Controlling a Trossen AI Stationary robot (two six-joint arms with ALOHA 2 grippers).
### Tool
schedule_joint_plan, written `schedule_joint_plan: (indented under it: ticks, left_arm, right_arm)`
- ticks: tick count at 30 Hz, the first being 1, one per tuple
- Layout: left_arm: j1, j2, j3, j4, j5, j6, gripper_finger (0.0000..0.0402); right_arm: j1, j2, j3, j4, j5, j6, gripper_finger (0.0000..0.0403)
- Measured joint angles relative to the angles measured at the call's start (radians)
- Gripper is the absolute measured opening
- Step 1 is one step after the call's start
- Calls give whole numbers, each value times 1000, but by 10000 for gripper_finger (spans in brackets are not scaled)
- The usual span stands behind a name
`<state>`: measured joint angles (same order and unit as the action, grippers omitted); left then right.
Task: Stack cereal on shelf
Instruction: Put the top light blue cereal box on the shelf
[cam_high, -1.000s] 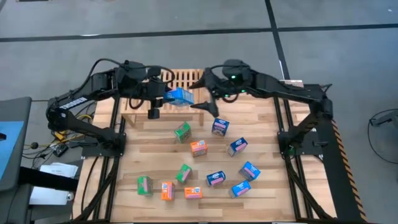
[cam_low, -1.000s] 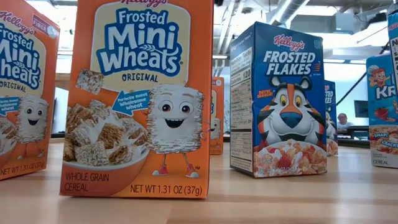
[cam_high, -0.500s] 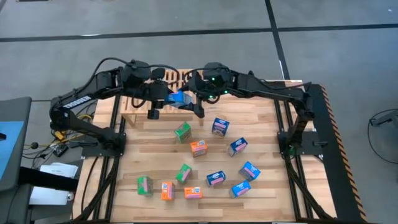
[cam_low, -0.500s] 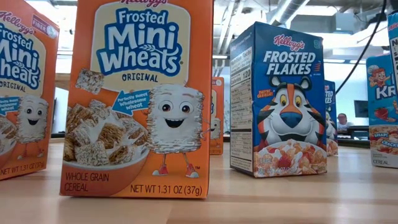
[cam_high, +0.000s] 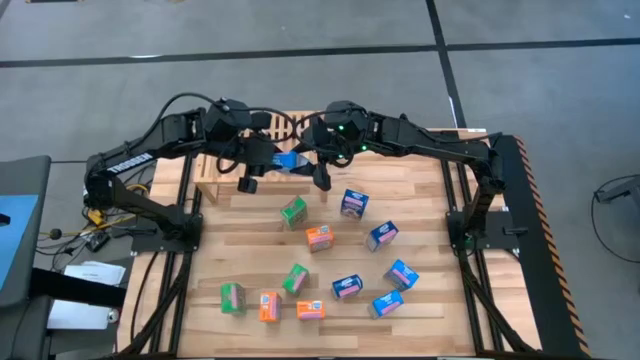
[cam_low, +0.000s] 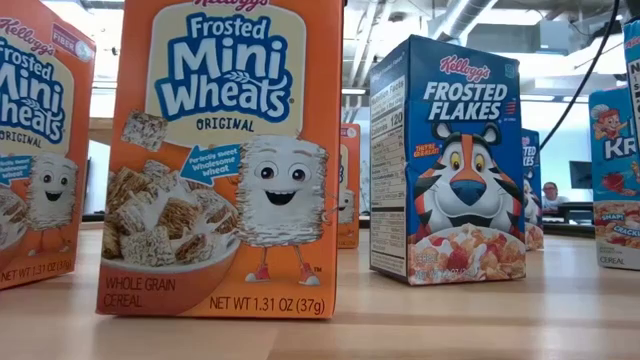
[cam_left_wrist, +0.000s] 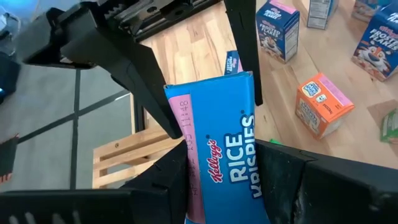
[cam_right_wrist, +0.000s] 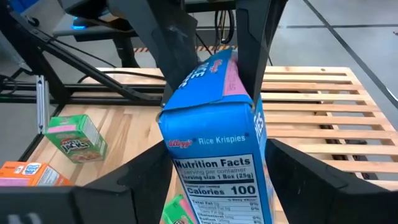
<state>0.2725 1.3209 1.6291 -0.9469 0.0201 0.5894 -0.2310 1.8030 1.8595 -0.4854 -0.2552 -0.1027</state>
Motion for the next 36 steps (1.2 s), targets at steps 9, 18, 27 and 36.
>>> schedule_joint_plan:
  ticks: [9,18,27,36]
  left_arm:
    - [6,1,0,-1,21,-9,135]
    - [6,1,0,6,46,-10,135]
    - [6,1,0,12,40,-3,135]
    - [2,-54,24,17,-38,27,175]
  right_arm:
    - [2,0,0,-2,67,-14,276]
    - [25,18,-2,3,117,-22,266]
    - [28,10,-2,-1,149,-21,174]
    - [13,-12,-1,30,68,-7,143]
